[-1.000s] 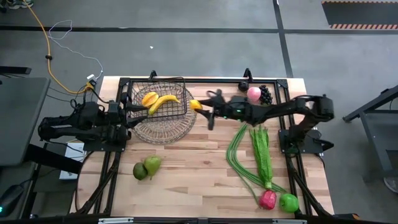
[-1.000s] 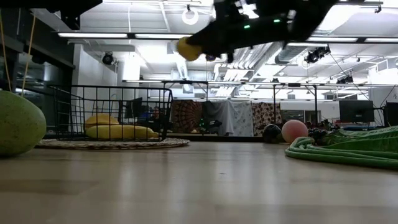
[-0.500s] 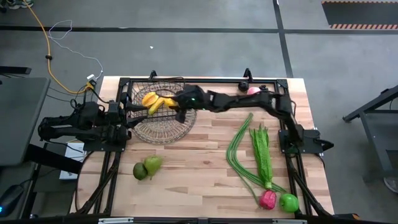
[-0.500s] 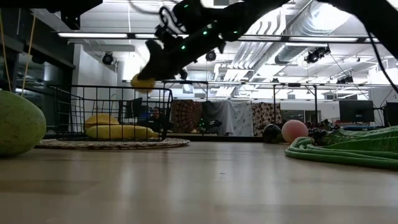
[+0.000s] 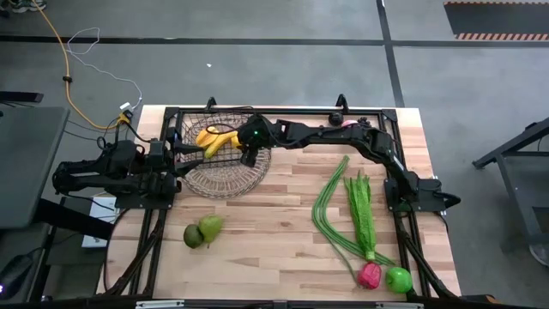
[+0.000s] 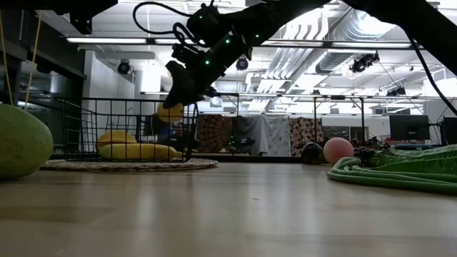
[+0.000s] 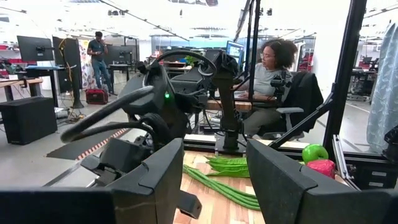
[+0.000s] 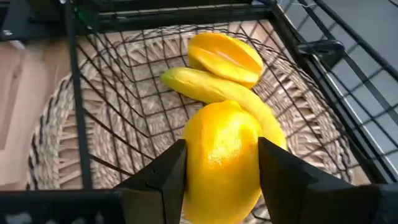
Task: Build produce basket
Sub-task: Put the yellow lemon into the wire basket, then put the pink peach into the wire basket
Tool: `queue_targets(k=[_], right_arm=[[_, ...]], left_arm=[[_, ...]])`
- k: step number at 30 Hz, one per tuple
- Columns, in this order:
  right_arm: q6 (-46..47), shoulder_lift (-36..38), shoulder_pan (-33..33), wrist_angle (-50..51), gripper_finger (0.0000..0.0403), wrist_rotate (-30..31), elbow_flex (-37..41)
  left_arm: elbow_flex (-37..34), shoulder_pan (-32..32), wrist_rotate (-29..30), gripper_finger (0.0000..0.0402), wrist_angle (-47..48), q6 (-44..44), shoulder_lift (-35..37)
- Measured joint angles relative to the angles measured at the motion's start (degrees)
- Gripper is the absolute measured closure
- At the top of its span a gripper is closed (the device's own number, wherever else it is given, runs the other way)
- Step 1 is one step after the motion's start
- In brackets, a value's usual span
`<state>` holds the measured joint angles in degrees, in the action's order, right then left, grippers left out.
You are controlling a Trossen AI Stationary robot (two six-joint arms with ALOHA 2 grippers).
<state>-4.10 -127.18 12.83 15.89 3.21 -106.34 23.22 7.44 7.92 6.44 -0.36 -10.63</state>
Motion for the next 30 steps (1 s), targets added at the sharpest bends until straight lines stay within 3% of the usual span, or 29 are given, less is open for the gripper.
queue_targets(k=[9, 21, 26, 30], right_arm=[[-0.7, 0.1, -0.1, 3.4, 0.0243, 0.2, 0.0], [-1.2, 0.2, -0.3, 8.4, 0.0131, 0.2, -5.0], [-3.8, 1.3, -0.9, 12.2, 0.0127, -0.1, -5.9], [-4.1, 5.2, -2.0, 14.9, 0.0126, -0.3, -2.4]], left_arm=[[0.0, 0.0, 0.1, 0.0236, 0.2, 0.1, 0.0], [0.0, 0.0, 0.2, 0.0236, 0.5, 0.1, 0.0], [0.0, 0.0, 0.2, 0.0236, 2.1, 0.1, 0.0], [0.0, 0.0, 0.2, 0.0236, 3.3, 0.1, 0.3]])
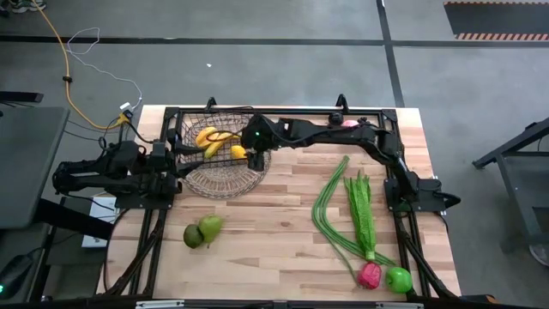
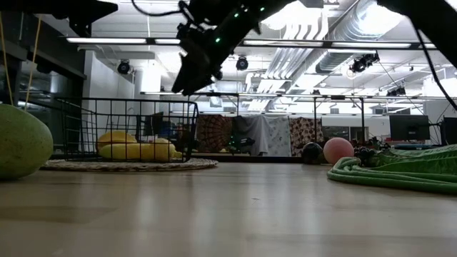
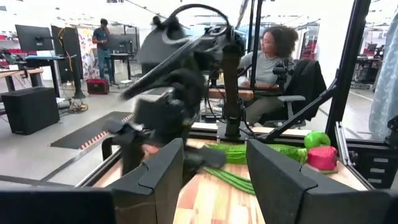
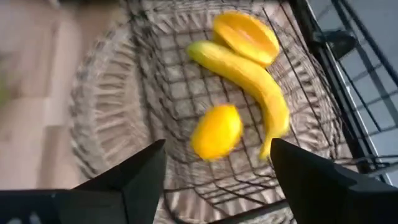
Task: Build produce basket
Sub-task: Put the pink peach into the wire basket
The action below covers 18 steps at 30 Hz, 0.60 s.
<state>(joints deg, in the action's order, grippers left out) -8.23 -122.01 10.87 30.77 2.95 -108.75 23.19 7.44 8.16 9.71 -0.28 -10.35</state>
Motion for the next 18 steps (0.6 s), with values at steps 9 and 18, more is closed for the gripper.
queue_targets(k=[9, 18], right_arm=[[4.0, 21.2, -2.3, -25.2, 0.0126, 1.8, 36.0], [6.2, 39.2, -6.3, -67.4, 0.0126, 1.6, 66.6]], left_arm=[[0.0, 0.0, 0.0, 0.0236, 0.3, -0.4, 1.7], [0.0, 0.0, 0.0, 0.0236, -0.7, 0.3, 1.3]])
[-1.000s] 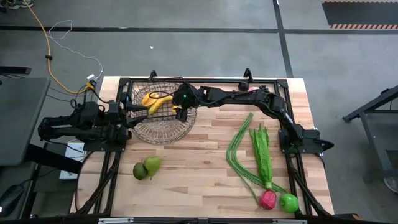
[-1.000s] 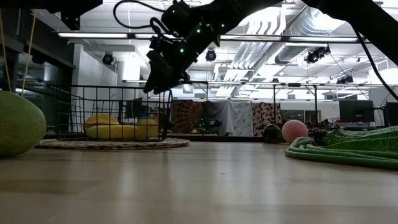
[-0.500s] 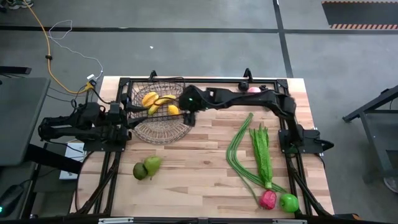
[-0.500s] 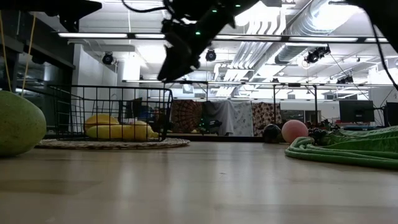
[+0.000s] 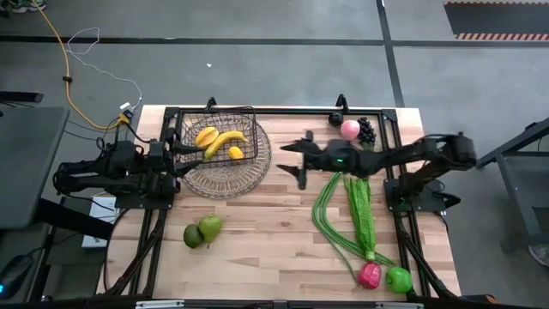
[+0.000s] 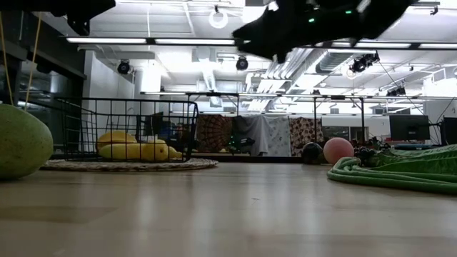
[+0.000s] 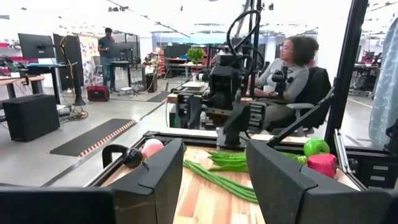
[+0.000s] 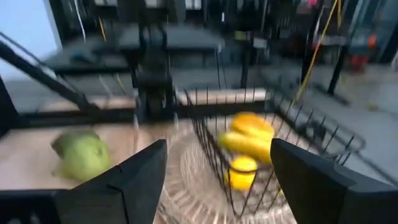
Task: Build produce basket
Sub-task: Put the pink peach into the wire basket
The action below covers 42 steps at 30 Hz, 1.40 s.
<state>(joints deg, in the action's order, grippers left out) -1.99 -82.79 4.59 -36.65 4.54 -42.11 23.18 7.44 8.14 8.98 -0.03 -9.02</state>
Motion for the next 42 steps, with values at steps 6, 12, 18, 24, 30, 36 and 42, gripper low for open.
queue_targets(k=[6, 12, 18, 24, 30, 36, 42], right_arm=[[-0.1, 3.9, 0.3, -5.9, 0.0126, 0.5, 4.5], [3.7, 3.7, 1.1, -5.3, 0.0126, 8.3, 4.4], [6.4, 3.7, 1.5, -4.7, 0.0126, 8.7, 4.4], [6.5, 3.7, 1.5, -4.2, 0.0126, 8.5, 4.4], [6.1, 3.7, 1.5, -3.7, 0.0126, 8.5, 4.4], [5.9, 3.7, 1.5, -3.8, 0.0126, 8.5, 4.4], [5.4, 3.7, 1.5, -3.8, 0.0126, 8.6, 4.4]], left_arm=[[0.0, 0.0, 0.0, 0.0236, -0.9, 0.3, 0.0], [0.0, 0.0, -0.1, 0.0236, -2.5, 0.8, -0.1], [0.0, 0.0, -0.2, 0.0236, -2.5, -0.3, -0.1], [0.0, 0.0, -0.1, 0.0236, -2.5, -0.2, -0.1], [0.0, 0.0, 0.0, 0.0236, -2.7, 0.7, -0.1], [0.0, 0.0, 0.0, 0.0236, -2.8, 0.7, -0.1], [0.0, 0.0, 0.0, 0.0236, -2.8, 0.7, -0.1]])
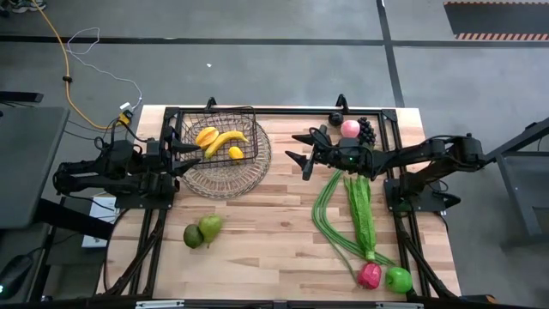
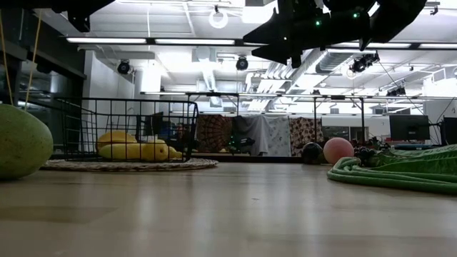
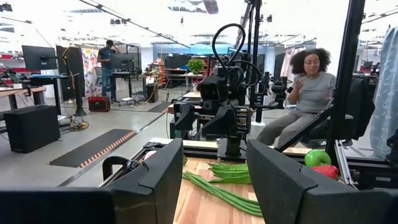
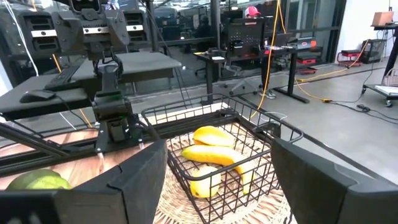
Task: Build produce basket
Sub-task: Put the pink peach into the wire basket
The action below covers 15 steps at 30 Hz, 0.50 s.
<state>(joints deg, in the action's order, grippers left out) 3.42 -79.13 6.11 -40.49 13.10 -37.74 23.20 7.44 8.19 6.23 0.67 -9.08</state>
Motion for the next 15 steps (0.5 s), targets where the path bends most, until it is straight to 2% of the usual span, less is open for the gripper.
queue_targets(k=[15], right_arm=[[-0.7, 0.0, 0.0, 0.4, 0.0126, 0.0, 0.0]], left_arm=[[0.0, 0.0, 0.2, 0.0236, 0.0, 0.6, 0.0]])
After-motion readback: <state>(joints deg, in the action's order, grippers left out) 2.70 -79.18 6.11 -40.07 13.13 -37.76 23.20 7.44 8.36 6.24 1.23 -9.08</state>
